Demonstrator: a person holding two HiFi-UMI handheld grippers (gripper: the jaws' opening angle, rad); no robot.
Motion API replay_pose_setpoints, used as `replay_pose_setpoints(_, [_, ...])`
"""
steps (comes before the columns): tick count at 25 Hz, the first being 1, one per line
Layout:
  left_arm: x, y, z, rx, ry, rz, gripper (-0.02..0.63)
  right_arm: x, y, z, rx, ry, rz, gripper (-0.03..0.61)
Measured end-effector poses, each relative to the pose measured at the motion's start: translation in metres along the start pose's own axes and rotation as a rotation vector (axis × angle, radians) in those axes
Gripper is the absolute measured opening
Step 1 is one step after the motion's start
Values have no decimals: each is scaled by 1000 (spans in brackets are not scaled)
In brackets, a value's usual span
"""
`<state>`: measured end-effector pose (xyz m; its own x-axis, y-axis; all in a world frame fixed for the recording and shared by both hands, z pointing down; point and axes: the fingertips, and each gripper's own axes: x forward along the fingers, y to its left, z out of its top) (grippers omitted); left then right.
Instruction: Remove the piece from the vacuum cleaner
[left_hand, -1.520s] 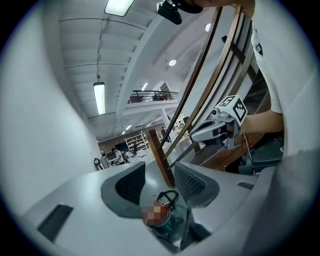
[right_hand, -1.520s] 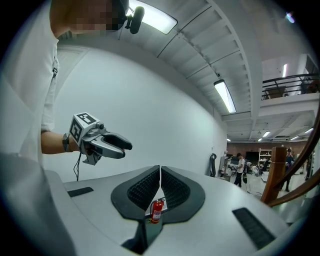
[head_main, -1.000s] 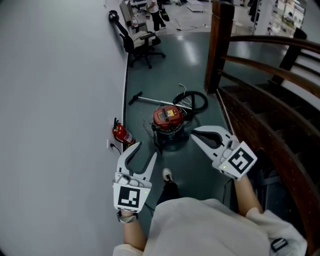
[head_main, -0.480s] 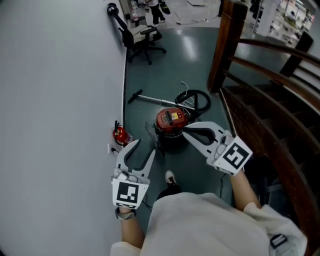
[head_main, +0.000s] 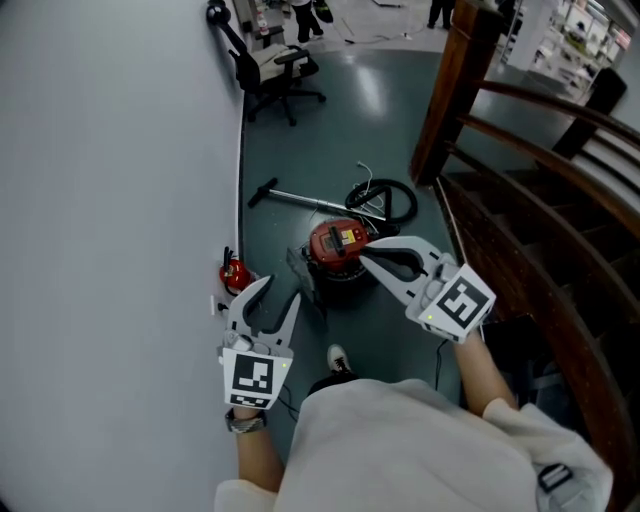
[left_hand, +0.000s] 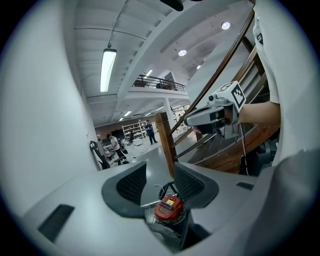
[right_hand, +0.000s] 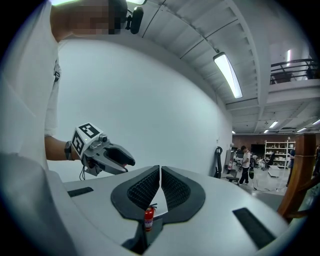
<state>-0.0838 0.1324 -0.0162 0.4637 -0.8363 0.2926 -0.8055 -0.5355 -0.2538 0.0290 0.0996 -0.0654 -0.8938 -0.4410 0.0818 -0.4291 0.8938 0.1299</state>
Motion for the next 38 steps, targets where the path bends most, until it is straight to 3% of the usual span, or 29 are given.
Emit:
replay_pose_setpoints(8, [24, 28, -33, -49, 48, -14, 172, 30, -22, -40, 45, 97, -23, 31])
replay_pose_setpoints(13, [36, 33, -53, -53, 70, -58, 172, 43, -31, -60, 30, 142, -44, 31])
replay_pose_setpoints(20, [69, 35, -79, -86, 123, -57, 172, 54, -45, -91, 46, 202, -48, 31])
replay_pose_setpoints(27, [116, 42, -121, -161, 170, -24, 172, 73, -76, -161, 151, 267, -74, 32])
replay_pose_setpoints(31, [142, 48, -147, -207, 216, 1, 172, 82, -98, -185, 217, 251, -82, 32])
replay_pose_setpoints(38, [196, 59, -203, -246, 263, -9, 172, 98, -132, -257, 296, 308, -33, 32])
